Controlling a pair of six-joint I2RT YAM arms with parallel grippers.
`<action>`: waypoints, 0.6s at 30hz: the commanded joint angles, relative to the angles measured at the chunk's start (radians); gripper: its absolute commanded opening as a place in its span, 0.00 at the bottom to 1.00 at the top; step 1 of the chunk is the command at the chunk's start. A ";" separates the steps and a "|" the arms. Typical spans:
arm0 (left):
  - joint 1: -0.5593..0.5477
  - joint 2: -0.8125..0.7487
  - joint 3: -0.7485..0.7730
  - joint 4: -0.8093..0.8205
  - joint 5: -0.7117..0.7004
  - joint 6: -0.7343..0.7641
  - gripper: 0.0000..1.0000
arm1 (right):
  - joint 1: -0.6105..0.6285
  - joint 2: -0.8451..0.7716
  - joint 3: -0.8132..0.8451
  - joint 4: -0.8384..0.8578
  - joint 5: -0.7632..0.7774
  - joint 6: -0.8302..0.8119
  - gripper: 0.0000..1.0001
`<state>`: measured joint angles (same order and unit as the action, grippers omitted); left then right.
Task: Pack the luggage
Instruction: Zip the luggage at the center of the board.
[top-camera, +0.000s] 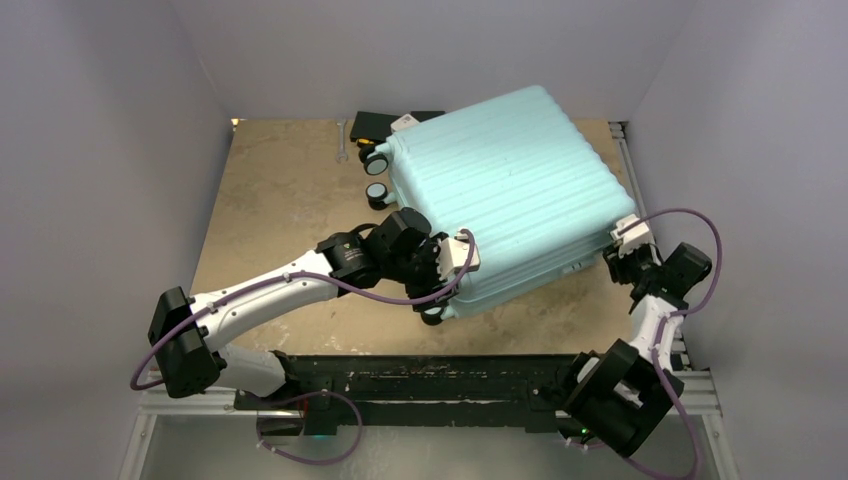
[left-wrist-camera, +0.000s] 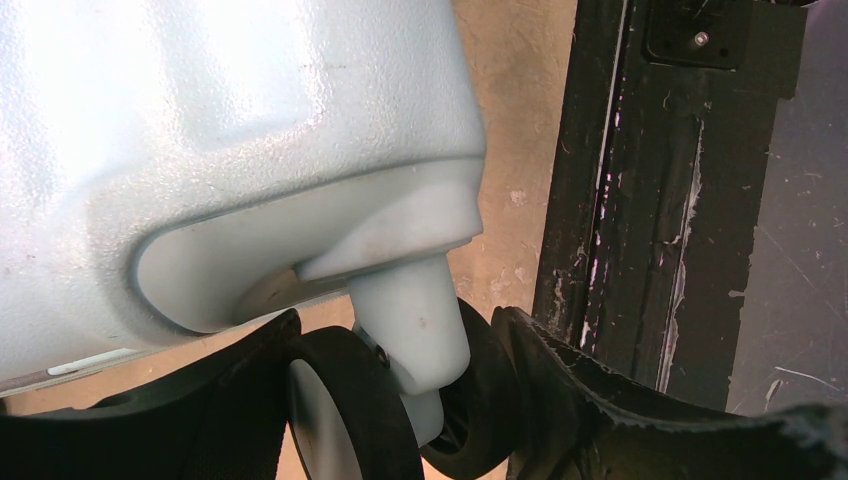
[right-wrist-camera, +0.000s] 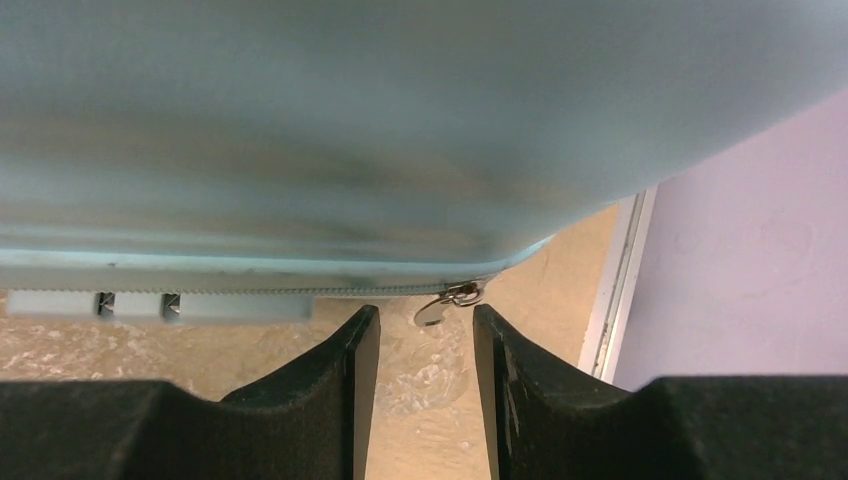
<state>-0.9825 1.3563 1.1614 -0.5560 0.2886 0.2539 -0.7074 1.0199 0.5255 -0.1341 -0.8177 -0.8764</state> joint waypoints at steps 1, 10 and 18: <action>0.005 -0.033 0.063 0.016 0.027 0.006 0.00 | -0.003 0.006 -0.050 0.188 -0.038 0.023 0.43; 0.005 -0.040 0.060 0.001 0.020 0.014 0.00 | -0.003 -0.006 -0.144 0.453 -0.077 0.109 0.38; 0.005 -0.060 0.078 -0.036 0.020 0.032 0.00 | -0.003 0.047 -0.148 0.469 -0.127 0.072 0.00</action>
<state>-0.9821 1.3563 1.1679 -0.5671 0.2871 0.2581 -0.7189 1.0607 0.3714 0.2359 -0.8806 -0.8112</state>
